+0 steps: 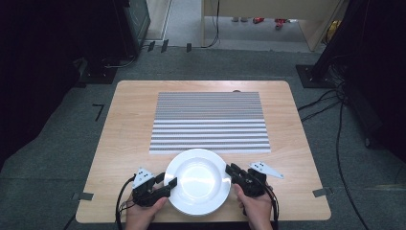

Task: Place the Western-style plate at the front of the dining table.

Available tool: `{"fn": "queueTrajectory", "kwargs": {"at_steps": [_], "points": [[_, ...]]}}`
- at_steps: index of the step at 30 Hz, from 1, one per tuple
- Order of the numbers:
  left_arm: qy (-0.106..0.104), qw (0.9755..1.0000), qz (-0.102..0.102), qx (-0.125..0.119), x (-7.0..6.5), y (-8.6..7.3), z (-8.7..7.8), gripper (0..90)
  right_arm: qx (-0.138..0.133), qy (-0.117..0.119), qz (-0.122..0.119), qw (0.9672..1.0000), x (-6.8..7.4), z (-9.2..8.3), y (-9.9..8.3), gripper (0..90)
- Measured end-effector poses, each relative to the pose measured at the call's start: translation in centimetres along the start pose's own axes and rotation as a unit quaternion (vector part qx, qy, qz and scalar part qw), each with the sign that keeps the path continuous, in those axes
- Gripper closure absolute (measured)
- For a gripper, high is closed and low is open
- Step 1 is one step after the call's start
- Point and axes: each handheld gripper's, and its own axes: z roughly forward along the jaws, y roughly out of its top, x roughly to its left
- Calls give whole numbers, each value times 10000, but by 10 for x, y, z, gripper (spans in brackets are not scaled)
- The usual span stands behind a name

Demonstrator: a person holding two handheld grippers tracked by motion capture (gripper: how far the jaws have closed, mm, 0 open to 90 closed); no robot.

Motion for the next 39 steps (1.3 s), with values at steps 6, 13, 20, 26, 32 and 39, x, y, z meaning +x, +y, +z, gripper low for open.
{"fn": "queueTrajectory", "kwargs": {"at_steps": [6,13,20,26,32,39], "points": [[-53,10000,-15,-28,1,0,-2,463,46,38,90,9999,1,0,-6,765],[-100,9999,-49,-29,3,0,-2,471,7,219,257,9994,-3,-3,-7,827],[-113,9999,-83,-41,3,0,-3,476,-2,228,384,9990,-4,-4,-8,833],[-119,9999,-111,-58,4,0,-3,484,-36,357,828,9959,-7,-4,-9,841],[-103,9998,-161,-79,4,-1,-2,490,-74,416,993,9942,-8,-3,-10,842],[-84,9998,-175,-90,4,-1,-2,498,-122,570,1198,9911,-8,-3,-10,836]]}}
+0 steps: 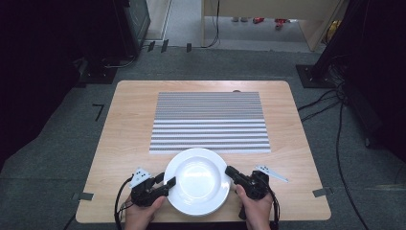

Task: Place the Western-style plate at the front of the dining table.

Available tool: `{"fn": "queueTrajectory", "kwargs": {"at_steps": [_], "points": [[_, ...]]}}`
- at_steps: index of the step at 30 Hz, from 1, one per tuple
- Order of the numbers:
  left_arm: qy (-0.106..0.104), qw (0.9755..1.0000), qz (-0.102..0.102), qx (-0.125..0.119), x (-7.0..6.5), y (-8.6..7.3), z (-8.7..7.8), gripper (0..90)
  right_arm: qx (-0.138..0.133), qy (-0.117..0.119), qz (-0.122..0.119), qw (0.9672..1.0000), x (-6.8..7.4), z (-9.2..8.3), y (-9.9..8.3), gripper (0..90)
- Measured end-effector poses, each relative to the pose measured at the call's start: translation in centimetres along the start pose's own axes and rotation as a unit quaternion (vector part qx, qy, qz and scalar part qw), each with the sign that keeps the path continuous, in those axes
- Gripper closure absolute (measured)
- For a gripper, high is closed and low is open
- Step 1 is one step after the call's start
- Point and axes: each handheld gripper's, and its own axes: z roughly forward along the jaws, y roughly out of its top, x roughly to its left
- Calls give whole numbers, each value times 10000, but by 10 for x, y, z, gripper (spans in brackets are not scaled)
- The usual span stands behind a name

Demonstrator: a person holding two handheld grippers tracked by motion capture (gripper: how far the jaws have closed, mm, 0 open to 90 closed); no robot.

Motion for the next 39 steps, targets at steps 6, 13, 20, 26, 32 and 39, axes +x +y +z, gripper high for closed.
{"fn": "queueTrajectory", "kwargs": {"at_steps": [6,13,20,26,32,39], "points": [[15,10000,-37,1,1,0,0,511,-62,303,211,9993,3,2,0,824],[31,10000,-53,-32,0,0,0,519,-92,330,183,9992,4,3,0,821],[174,9994,97,-286,-3,1,-5,592,-217,505,124,9984,8,6,-2,821],[-15,9991,-156,-385,2,1,-7,637,-208,443,84,9988,7,8,-4,810],[-32,9988,-266,-407,4,2,-6,645,-241,492,78,9985,8,9,-3,814],[-212,9975,-503,-455,9,10,-7,678,-344,517,-19,9981,11,9,0,815]]}}
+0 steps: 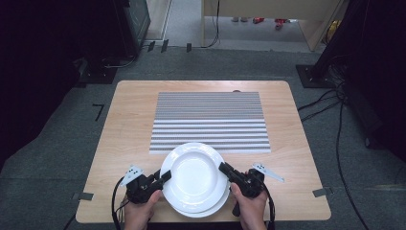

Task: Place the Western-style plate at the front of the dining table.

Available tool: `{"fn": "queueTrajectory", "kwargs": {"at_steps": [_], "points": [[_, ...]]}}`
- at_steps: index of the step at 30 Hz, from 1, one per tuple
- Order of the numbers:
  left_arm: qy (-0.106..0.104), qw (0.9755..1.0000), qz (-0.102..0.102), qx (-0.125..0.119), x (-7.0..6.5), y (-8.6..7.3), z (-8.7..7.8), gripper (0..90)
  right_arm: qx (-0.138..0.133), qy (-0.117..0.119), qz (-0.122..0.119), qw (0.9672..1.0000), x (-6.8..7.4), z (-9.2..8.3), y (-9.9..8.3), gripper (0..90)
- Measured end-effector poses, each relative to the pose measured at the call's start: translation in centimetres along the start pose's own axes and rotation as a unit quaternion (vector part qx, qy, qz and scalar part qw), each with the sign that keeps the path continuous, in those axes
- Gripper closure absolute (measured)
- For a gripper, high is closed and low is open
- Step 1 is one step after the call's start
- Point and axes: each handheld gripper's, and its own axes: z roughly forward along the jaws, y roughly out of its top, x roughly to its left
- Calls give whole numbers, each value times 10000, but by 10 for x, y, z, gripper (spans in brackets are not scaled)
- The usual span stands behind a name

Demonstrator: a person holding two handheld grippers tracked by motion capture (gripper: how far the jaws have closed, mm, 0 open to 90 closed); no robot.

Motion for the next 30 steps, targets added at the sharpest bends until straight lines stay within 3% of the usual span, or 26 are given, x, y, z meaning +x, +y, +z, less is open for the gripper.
{"fn": "queueTrajectory", "kwargs": {"at_steps": [6,14,21,30], "points": [[-139,9998,-109,-27,3,9,2,703,-71,42,-63,9999,2,-1,6,816],[-272,9995,-83,-100,3,21,5,721,-39,107,31,9999,-1,1,13,811],[-402,9989,18,-247,2,42,9,734,-88,161,66,9998,-1,6,27,804],[-403,9990,-2,-212,1,61,19,735,-141,166,10,9998,-1,11,46,805]]}}
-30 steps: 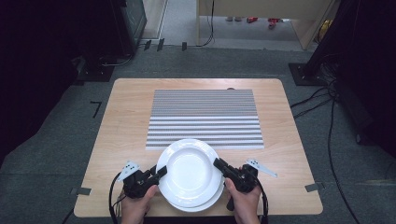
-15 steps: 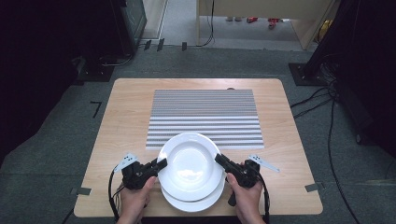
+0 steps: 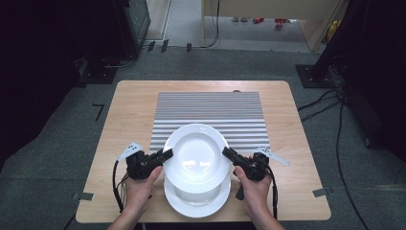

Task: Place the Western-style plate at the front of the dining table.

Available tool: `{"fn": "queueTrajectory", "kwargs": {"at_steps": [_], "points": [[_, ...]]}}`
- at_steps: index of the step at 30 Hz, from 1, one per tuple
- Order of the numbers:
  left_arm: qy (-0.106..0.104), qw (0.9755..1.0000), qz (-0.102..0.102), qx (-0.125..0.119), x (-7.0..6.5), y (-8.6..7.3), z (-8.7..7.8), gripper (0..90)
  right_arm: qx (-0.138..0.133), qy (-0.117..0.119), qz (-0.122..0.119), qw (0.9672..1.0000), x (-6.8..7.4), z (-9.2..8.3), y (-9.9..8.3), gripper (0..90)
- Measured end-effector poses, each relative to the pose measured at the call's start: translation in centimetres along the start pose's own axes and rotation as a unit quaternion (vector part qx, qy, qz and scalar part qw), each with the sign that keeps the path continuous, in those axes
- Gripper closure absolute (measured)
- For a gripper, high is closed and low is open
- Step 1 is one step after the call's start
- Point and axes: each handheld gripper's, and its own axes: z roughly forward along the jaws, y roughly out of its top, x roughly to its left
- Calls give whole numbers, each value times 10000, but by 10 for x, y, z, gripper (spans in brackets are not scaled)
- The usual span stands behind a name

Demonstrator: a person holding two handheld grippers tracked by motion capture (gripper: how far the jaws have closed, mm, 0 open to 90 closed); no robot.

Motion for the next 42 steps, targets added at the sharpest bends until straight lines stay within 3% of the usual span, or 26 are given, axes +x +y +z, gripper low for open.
{"fn": "queueTrajectory", "kwargs": {"at_steps": [14,20,42], "points": [[-146,9999,-18,-75,2,35,22,747,-103,6,8,9999,-4,11,31,803],[-88,9999,2,-49,5,47,32,746,-101,-29,-5,9999,-6,18,42,802],[25,9999,-113,-4,18,72,67,744,-83,-187,74,9998,-23,45,70,798]]}}
